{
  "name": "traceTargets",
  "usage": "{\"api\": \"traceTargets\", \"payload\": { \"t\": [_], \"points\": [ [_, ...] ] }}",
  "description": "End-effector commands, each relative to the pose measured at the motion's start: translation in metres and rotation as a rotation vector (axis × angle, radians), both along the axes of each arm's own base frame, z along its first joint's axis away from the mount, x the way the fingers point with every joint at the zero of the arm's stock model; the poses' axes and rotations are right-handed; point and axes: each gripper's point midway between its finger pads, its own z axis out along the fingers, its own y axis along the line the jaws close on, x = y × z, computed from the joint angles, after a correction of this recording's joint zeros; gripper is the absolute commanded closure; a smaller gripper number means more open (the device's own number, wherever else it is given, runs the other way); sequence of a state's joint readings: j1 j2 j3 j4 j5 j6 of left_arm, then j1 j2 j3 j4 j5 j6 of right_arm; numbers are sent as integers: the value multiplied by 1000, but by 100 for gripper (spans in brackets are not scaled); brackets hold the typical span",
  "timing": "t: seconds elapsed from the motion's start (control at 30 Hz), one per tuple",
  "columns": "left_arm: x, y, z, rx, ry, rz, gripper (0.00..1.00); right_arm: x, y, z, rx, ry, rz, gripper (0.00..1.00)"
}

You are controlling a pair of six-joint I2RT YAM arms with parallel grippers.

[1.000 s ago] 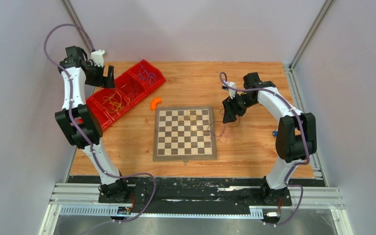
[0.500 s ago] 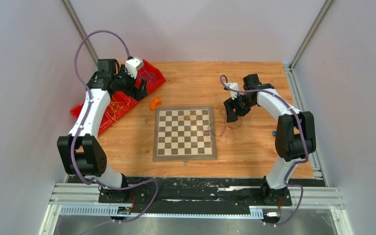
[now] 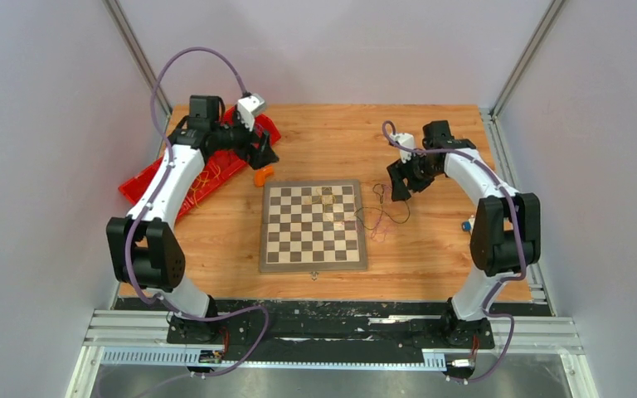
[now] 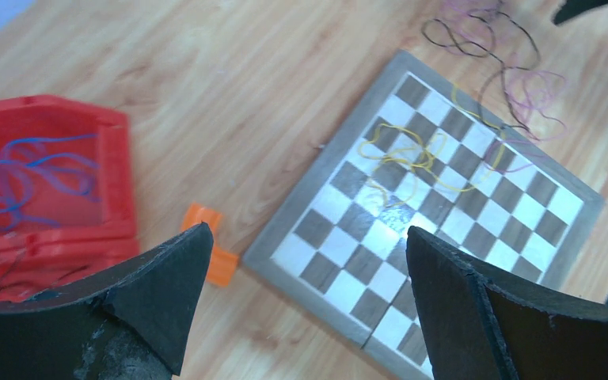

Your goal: Untangle the cables

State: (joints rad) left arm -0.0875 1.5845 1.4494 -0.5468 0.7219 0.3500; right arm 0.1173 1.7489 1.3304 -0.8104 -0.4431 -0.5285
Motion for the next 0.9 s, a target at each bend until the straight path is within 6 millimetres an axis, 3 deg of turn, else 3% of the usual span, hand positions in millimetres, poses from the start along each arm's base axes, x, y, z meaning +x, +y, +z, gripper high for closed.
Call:
{"api": "traceTargets", "payload": {
  "t": [0.0, 0.13, 0.23, 0.43, 0.6, 0.67, 0.73, 0.8, 0.87],
  "points": [
    [-6, -32, -7, -8, 29, -91, 0, 42, 10, 19, 52, -79, -69, 33],
    [-5, -43, -6, -27, 46, -94, 0, 62, 7, 1, 15, -60, -73, 40],
    [-2, -42, -2, -20, 33, -85, 0, 55, 4, -13, -1, -28, -17, 44],
    [0, -39, 0, 0, 16, -75, 0, 24, 8, -22, 39, 23, 66, 44],
    [2, -39, -2, -2, 21, -74, 0, 21, 1, -41, 0, 29, 79, 61],
    [4, -39, -1, 2, 18, -73, 0, 25, -4, -44, -7, 27, 69, 77],
    [7, -38, 0, 11, 11, -69, 0, 33, -5, -35, -5, 3, 53, 97],
    [10, -37, 3, 20, -3, -59, 0, 40, -4, -12, 12, -48, 43, 100],
    [11, -35, 10, 24, -27, -47, 0, 42, 4, 30, 64, -135, 67, 100]
  ]
}}
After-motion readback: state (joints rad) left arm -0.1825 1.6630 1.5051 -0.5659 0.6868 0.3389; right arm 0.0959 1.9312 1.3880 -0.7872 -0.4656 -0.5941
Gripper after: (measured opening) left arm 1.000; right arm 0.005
